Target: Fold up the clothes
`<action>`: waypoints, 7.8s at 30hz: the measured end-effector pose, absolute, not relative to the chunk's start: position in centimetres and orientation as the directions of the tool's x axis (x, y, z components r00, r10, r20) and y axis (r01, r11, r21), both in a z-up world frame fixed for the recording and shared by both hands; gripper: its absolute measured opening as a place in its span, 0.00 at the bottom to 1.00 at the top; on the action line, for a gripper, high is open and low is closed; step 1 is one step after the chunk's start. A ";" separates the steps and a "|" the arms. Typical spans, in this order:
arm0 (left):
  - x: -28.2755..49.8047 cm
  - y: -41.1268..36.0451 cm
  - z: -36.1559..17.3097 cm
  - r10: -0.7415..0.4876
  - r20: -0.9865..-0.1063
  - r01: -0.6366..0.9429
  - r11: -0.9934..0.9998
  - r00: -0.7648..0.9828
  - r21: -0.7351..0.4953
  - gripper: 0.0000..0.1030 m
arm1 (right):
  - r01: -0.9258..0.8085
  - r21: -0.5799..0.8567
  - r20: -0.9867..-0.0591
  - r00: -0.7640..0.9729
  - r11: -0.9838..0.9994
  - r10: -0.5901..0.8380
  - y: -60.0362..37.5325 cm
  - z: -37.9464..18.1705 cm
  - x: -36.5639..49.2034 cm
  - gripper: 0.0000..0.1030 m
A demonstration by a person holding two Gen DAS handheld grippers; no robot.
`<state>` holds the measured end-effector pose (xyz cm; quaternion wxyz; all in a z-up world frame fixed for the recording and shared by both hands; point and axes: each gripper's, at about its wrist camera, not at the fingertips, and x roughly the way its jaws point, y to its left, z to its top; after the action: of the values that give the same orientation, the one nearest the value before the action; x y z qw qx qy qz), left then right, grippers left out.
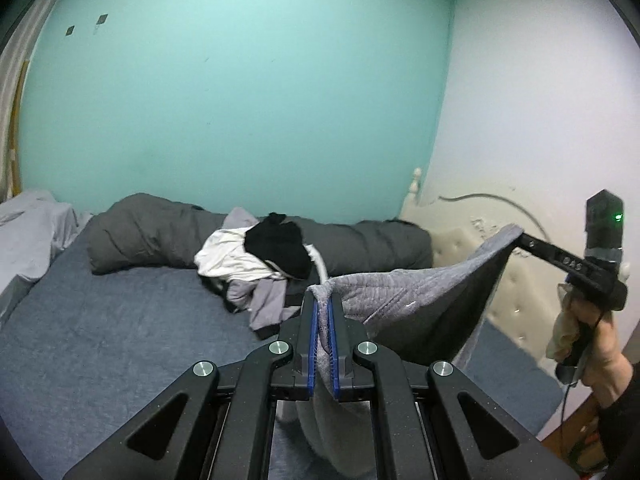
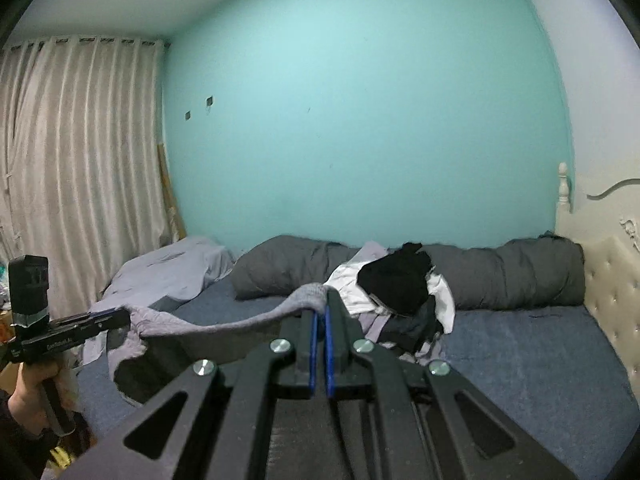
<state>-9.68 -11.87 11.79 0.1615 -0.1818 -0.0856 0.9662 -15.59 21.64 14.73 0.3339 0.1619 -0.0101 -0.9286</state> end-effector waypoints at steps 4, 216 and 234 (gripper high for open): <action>-10.1 -11.4 9.4 0.361 -0.379 -0.289 -0.928 -0.852 -0.235 0.05 | 0.614 0.124 -0.408 -0.684 -0.779 -0.604 21.0 10.8 -16.8 0.03; -21.5 -6.1 -20.3 0.280 -0.792 -0.210 -0.958 -0.543 -0.194 0.25 | 0.509 0.356 -0.762 -0.328 -0.784 -0.559 15.9 -10.8 -27.6 0.04; -22.7 -5.0 -22.2 0.180 -0.757 -0.110 -0.984 -0.629 -0.142 0.11 | 0.542 0.368 -0.746 -0.313 -0.755 -0.588 15.9 -11.5 -27.2 0.04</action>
<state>-22.73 -5.01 -22.24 0.0805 -0.4233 -0.0410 0.9015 -27.17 15.92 -11.55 0.3489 0.4708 -0.0241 -0.8100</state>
